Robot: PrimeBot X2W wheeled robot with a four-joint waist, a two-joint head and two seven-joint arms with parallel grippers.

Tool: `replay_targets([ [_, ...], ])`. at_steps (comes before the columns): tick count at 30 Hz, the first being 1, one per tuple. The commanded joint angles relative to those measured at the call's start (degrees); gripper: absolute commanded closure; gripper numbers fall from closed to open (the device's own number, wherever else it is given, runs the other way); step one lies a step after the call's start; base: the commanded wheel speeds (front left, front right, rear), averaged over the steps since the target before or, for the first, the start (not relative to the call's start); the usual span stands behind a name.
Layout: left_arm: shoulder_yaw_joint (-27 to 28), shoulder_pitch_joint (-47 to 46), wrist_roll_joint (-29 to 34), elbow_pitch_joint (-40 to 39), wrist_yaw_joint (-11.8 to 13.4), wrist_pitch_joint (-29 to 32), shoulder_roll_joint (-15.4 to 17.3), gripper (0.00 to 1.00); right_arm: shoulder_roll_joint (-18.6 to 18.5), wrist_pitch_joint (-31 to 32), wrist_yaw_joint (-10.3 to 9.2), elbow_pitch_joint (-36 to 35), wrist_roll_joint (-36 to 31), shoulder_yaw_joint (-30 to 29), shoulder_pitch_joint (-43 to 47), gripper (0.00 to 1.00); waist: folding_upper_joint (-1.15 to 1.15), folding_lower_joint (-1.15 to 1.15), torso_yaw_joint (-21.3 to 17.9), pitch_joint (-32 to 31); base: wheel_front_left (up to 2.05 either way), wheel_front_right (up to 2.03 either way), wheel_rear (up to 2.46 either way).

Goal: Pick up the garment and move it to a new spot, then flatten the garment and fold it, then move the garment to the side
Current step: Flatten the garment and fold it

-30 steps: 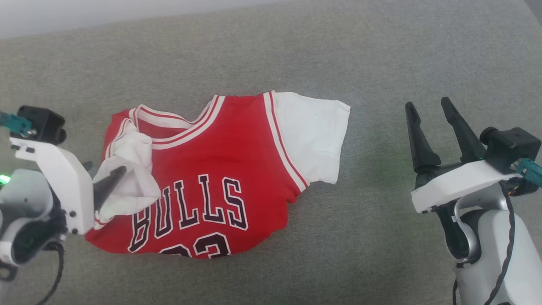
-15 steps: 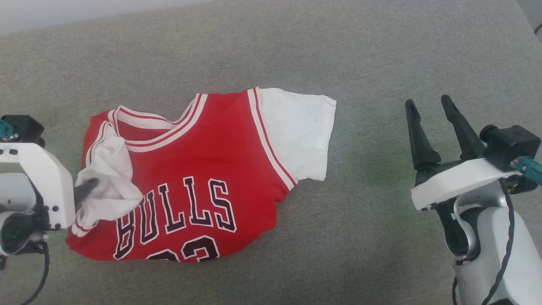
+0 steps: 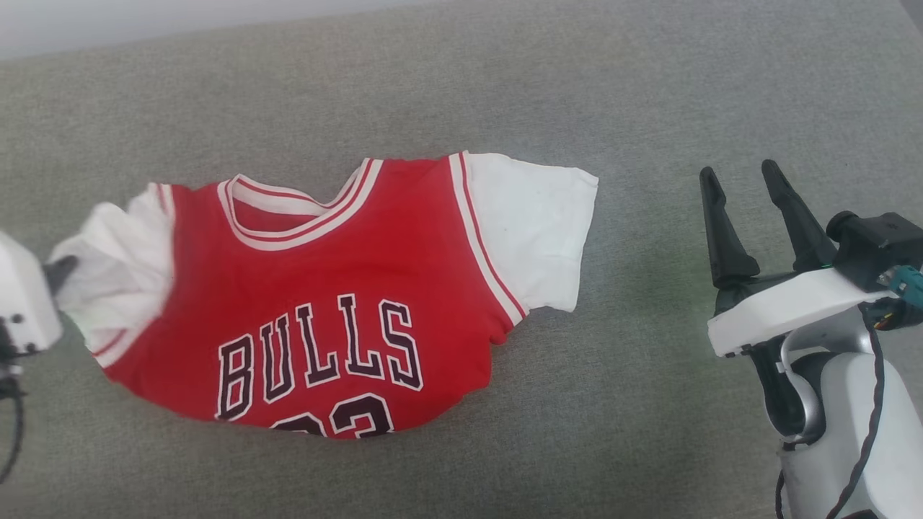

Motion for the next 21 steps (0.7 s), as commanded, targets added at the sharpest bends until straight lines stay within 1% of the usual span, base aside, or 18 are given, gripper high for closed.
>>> replay_targets([
  [1,1.43,0.91,-1.01,0.7,0.52,-1.15,0.15,1.0,-0.05,0.18,0.01,-0.17,-0.45,-0.14,0.54,0.0,0.0,0.0,0.23,0.04,0.0,0.0,0.0],
  [3,2.84,2.0,-1.19,2.37,0.82,-2.57,0.83,1.0,-0.19,0.26,0.01,-0.31,-0.44,-0.14,0.5,0.0,0.0,0.0,0.37,0.17,0.0,0.0,0.0],
  [7,4.55,3.72,-1.82,7.75,-0.23,-4.98,1.35,1.0,-0.3,0.45,0.01,-0.58,-0.31,0.1,0.18,0.0,0.0,0.0,0.27,0.62,0.0,0.0,0.0],
  [9,5.14,3.99,-2.54,10.53,-0.47,-5.93,0.61,1.0,-0.37,0.5,0.01,-0.59,-0.26,0.25,-0.01,0.0,0.0,0.0,0.12,0.79,0.0,0.0,0.0],
  [10,5.35,4.2,-2.55,11.93,-0.84,-6.41,0.4,0.96,-0.41,0.55,0.01,-0.58,-0.19,0.32,-0.09,0.0,0.0,0.0,0.06,0.88,0.0,0.0,0.0],
  [11,5.65,4.39,-3.05,13.36,-1.1,-6.65,-0.12,0.74,-0.46,0.58,0.01,-0.56,-0.15,0.34,-0.13,0.0,0.0,0.0,0.02,0.93,0.0,0.0,0.0],
  [12,5.82,4.5,-3.28,14.58,-1.42,-7.08,-0.38,0.63,-0.49,0.64,0.01,-0.56,-0.13,0.33,-0.13,0.0,0.0,0.0,-0.02,0.97,0.0,0.0,0.0],
  [13,5.89,4.43,-3.36,15.65,-1.87,-7.38,-0.38,0.27,-0.5,0.65,0.01,-0.57,-0.08,0.33,-0.13,0.0,0.0,0.0,-0.05,0.99,0.0,0.0,0.0],
  [14,6.15,4.24,-3.72,16.73,-2.08,-7.62,-0.63,0.0,-0.58,0.68,0.01,-0.58,-0.03,0.25,-0.09,0.0,0.0,0.0,-0.04,0.98,0.0,0.0,0.0],
  [18,6.55,2.82,-4.0,19.35,-3.62,-8.9,-1.03,0.0,-0.76,1.01,0.01,-0.8,-0.15,-0.1,0.23,0.0,0.0,0.0,0.25,0.78,0.0,0.0,0.0],
  [21,6.87,1.85,-4.13,20.27,-4.35,-9.36,-0.73,0.0,-0.85,1.23,0.01,-1.04,-0.3,-0.33,0.49,0.0,0.0,0.0,0.7,0.45,0.0,0.0,0.0],
])
